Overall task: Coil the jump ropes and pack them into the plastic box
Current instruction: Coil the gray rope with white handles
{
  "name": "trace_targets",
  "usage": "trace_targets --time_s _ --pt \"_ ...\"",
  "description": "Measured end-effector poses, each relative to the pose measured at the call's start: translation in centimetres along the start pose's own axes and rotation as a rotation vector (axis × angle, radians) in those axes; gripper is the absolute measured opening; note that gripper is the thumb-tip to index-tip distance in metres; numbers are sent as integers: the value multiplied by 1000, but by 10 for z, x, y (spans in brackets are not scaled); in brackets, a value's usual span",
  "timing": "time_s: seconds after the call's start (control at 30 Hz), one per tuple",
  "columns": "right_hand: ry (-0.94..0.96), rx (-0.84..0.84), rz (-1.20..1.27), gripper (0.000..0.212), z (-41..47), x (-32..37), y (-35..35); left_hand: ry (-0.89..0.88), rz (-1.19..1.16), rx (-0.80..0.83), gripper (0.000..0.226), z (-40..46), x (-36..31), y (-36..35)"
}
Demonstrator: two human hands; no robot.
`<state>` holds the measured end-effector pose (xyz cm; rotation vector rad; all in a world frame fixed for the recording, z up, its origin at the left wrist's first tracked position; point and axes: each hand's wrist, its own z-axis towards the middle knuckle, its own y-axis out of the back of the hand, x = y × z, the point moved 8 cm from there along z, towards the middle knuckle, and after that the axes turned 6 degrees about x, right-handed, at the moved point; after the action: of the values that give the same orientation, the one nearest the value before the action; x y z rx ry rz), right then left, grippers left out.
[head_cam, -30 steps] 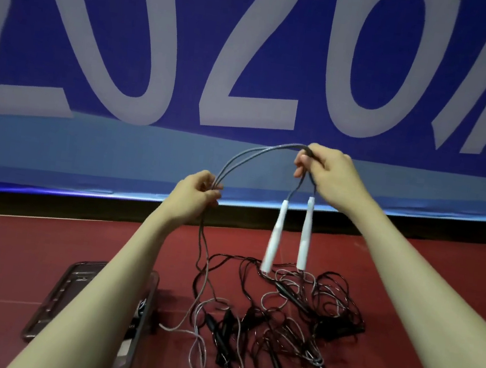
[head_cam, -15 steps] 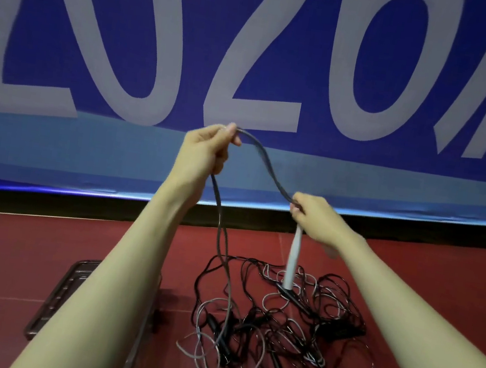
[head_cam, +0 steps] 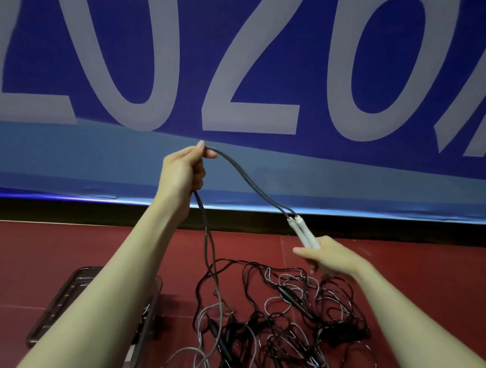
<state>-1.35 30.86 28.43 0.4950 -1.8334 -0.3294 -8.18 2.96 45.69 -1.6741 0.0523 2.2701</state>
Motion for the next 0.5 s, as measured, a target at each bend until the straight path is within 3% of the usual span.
trace_targets --time_s 0.13,0.23,0.4,0.5 --pt "-87 90 268 28 -4 -8 -7 81 86 -3 30 4 25 12" --pt "17 55 633 28 -4 8 7 180 230 70 26 3 48 17" --pt "252 12 1086 44 -4 49 28 390 456 546 33 -27 93 -23" --pt "304 -103 1174 36 -1 63 35 509 443 715 39 -50 116 -54"
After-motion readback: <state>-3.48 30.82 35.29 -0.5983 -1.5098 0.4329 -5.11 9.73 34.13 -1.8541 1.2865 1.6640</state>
